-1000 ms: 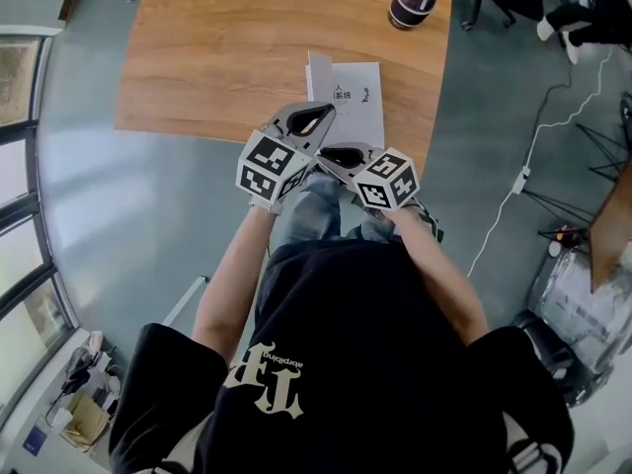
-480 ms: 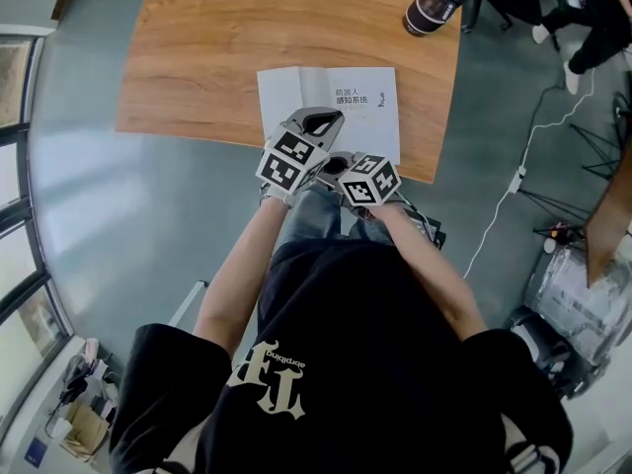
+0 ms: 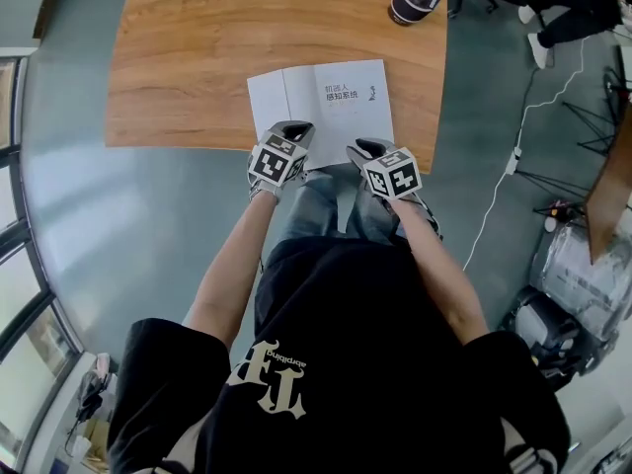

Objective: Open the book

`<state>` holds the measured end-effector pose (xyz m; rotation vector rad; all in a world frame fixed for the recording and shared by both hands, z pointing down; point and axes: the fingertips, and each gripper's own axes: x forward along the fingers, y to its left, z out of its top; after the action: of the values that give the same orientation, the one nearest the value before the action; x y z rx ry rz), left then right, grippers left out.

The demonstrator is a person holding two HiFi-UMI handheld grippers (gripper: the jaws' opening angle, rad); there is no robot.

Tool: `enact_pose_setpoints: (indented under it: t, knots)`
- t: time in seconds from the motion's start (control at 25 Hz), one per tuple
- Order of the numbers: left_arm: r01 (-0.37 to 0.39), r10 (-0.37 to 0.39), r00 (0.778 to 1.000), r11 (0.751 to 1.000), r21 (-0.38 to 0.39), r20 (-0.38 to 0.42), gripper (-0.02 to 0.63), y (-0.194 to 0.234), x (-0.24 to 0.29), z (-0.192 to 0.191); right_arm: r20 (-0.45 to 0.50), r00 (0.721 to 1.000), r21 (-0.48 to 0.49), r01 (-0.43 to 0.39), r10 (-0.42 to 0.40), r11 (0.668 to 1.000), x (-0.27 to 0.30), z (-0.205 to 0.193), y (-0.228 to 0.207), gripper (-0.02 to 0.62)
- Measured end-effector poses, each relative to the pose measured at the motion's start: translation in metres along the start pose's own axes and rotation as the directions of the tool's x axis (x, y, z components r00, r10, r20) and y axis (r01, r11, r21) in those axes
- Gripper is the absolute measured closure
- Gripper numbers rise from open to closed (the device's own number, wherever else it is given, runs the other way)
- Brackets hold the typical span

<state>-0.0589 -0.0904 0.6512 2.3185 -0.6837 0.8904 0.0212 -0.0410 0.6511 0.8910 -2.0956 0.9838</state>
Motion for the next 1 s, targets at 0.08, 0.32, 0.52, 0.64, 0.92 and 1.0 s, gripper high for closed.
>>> enact_pose_setpoints:
  t: [0.08, 0.32, 0.52, 0.64, 0.92, 1.0]
  knots:
    - [0.006, -0.006, 1.000, 1.000, -0.002, -0.029, 0.601, 0.000, 0.005, -0.009, 0.021, 0.994, 0.037, 0.110, -0.110, 0.993, -0.008, -0.003, -0.027, 0.477]
    - [0.012, -0.012, 0.997, 1.000, -0.006, -0.080, 0.601, 0.003, 0.014, -0.023, -0.022, 0.934, 0.093, 0.357, -0.356, 0.930, -0.015, -0.022, -0.076, 0.328]
    - [0.011, -0.011, 0.994, 1.000, -0.002, -0.106, 0.601, 0.007, 0.018, -0.028, -0.080, 0.918, 0.087, 0.395, -0.389, 0.915, -0.003, -0.035, -0.079, 0.272]
    - [0.009, -0.009, 0.994, 1.000, -0.001, -0.108, 0.601, 0.007, 0.020, -0.029, -0.096, 0.915, 0.073, 0.398, -0.391, 0.914, 0.001, -0.036, -0.079, 0.270]
    - [0.008, -0.008, 0.992, 1.000, -0.003, -0.126, 0.601, 0.012, 0.028, -0.036, -0.104, 0.905, 0.057, 0.419, -0.413, 0.906, 0.002, -0.033, -0.071, 0.306]
    - [0.011, -0.011, 0.992, 1.000, 0.002, -0.128, 0.601, 0.012, 0.028, -0.035, -0.100, 0.907, 0.046, 0.415, -0.409, 0.909, 0.003, -0.031, -0.067, 0.353]
